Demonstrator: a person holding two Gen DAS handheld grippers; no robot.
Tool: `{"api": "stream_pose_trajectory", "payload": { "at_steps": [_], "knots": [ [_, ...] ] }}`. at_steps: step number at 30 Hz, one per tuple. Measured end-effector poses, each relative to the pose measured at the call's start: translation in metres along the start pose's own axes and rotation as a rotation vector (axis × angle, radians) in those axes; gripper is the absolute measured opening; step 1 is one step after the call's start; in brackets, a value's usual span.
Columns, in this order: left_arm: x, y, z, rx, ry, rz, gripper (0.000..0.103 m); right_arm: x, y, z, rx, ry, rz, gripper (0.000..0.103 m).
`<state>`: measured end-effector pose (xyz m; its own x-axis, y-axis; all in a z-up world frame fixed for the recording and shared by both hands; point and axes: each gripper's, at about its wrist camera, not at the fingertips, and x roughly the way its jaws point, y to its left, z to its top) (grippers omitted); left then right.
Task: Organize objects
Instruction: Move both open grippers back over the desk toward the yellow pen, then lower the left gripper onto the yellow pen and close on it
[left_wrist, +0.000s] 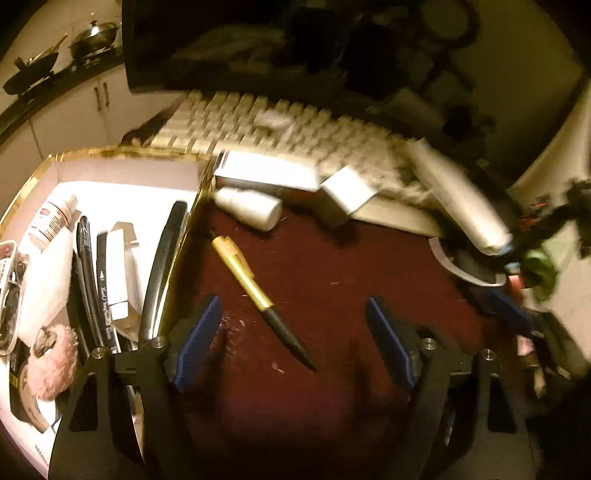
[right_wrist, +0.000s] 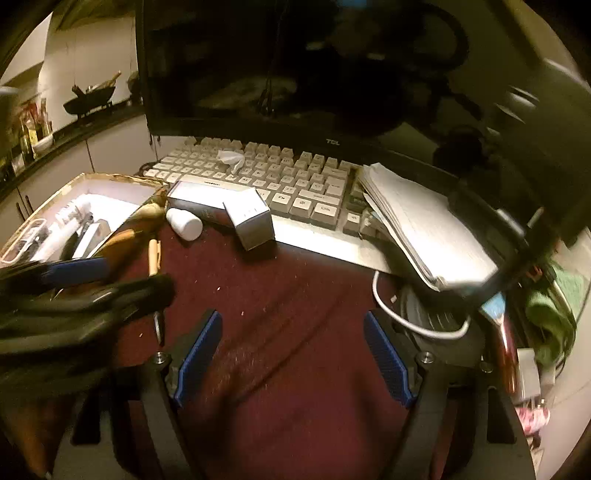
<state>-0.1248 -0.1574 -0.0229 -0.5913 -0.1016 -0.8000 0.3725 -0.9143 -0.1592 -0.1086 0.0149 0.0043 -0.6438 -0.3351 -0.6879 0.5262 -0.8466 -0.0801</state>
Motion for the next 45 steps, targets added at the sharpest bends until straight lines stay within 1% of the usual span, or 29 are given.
{"api": "stream_pose_trajectory", "payload": {
  "at_steps": [2,3,5,6,8,9,12,13,14,15,16,17,19,22,25,26,27,28,29,31,34,35,36,37,38,39,41,43,45],
  "knots": [
    [0.011,-0.007,0.001,0.064,-0.006,0.089,0.066,-0.005,-0.003,-0.003,0.011,-0.007,0.013,0.079],
    [0.015,-0.009,0.002,0.084,-0.001,0.104,0.058,-0.006,-0.004,-0.003,0.014,-0.012,0.016,0.079],
    [0.021,-0.011,0.005,0.106,0.01,0.134,0.048,-0.005,-0.005,-0.003,0.017,-0.01,0.011,0.079],
    [0.024,-0.012,0.006,0.117,0.012,0.144,0.038,-0.005,-0.006,-0.003,0.022,-0.009,0.016,0.079],
    [0.028,-0.013,0.005,0.163,0.016,0.181,0.029,-0.006,-0.006,-0.005,0.028,-0.013,0.029,0.079],
    [0.028,-0.013,0.003,0.181,0.017,0.174,0.026,-0.007,-0.005,-0.005,0.029,-0.017,0.027,0.079],
    [0.021,-0.011,-0.002,0.191,0.034,0.132,0.026,-0.011,-0.005,-0.005,0.034,-0.037,0.017,0.079],
    [0.017,-0.012,-0.005,0.191,0.036,0.125,0.024,-0.012,-0.005,-0.005,0.036,-0.042,0.014,0.079],
    [0.014,-0.014,-0.01,0.177,0.06,0.064,0.017,-0.013,-0.004,-0.005,0.035,-0.043,0.011,0.079],
    [0.012,-0.014,-0.016,0.161,0.086,0.009,0.017,-0.013,-0.004,-0.005,0.033,-0.042,0.006,0.079],
    [0.01,-0.016,-0.022,0.169,0.086,-0.006,0.017,-0.012,-0.004,-0.006,0.029,-0.04,-0.022,0.079],
    [0.005,-0.02,-0.032,0.205,0.072,0.002,0.017,-0.011,-0.006,-0.007,0.031,-0.041,-0.037,0.079],
    [-0.003,-0.02,-0.043,0.219,0.061,-0.014,0.017,-0.009,-0.01,-0.008,0.041,-0.025,-0.029,0.079],
    [-0.014,-0.009,-0.053,0.174,0.056,-0.06,0.016,-0.012,-0.015,-0.012,0.046,-0.023,-0.03,0.079],
    [-0.019,0.004,-0.055,0.101,0.016,-0.107,0.016,-0.013,-0.017,-0.014,0.045,-0.019,-0.029,0.079],
    [-0.022,0.006,-0.053,0.081,-0.012,-0.105,0.017,-0.014,-0.016,-0.014,0.043,-0.018,-0.022,0.079],
    [-0.024,0.007,-0.05,0.075,-0.029,-0.1,0.025,-0.013,-0.014,-0.013,0.033,-0.015,-0.02,0.079],
    [-0.024,0.004,-0.046,0.078,-0.044,-0.098,0.031,-0.012,-0.012,-0.012,0.019,-0.011,-0.025,0.079],
    [-0.024,0.0,-0.039,0.091,-0.058,-0.089,0.045,-0.01,-0.009,-0.012,-0.001,-0.006,-0.041,0.079],
    [-0.019,-0.005,-0.028,0.106,-0.066,-0.056,0.047,-0.008,-0.005,-0.011,-0.024,-0.005,-0.066,0.079],
    [0.002,-0.01,-0.008,0.105,-0.041,0.002,0.047,-0.009,-0.005,-0.01,-0.02,-0.006,-0.07,0.079],
    [0.011,-0.011,-0.003,0.106,-0.022,0.03,0.047,-0.009,-0.005,-0.011,-0.017,-0.004,-0.069,0.079],
    [0.018,-0.012,-0.001,0.106,-0.003,0.039,0.045,-0.009,-0.005,-0.011,-0.017,-0.002,-0.075,0.079],
    [0.026,-0.012,0.0,0.105,0.022,0.044,0.04,-0.009,-0.005,-0.012,-0.019,-0.001,-0.078,0.079],
    [0.029,-0.014,-0.001,0.13,0.004,0.077,0.028,-0.009,-0.005,-0.013,-0.021,0.001,-0.078,0.079],
    [0.031,-0.016,-0.002,0.148,0.006,0.093,0.021,-0.009,-0.006,-0.015,-0.022,0.006,-0.074,0.079],
    [0.031,-0.016,-0.004,0.15,0.01,0.063,0.009,-0.01,-0.006,-0.016,-0.024,0.008,-0.071,0.079],
    [0.029,-0.016,-0.008,0.154,0.017,0.046,0.008,-0.015,-0.006,-0.015,-0.022,-0.012,-0.073,0.079],
    [0.026,-0.016,-0.014,0.146,0.019,0.014,0.008,-0.026,-0.003,-0.011,-0.017,-0.06,-0.061,0.079]
  ]
}}
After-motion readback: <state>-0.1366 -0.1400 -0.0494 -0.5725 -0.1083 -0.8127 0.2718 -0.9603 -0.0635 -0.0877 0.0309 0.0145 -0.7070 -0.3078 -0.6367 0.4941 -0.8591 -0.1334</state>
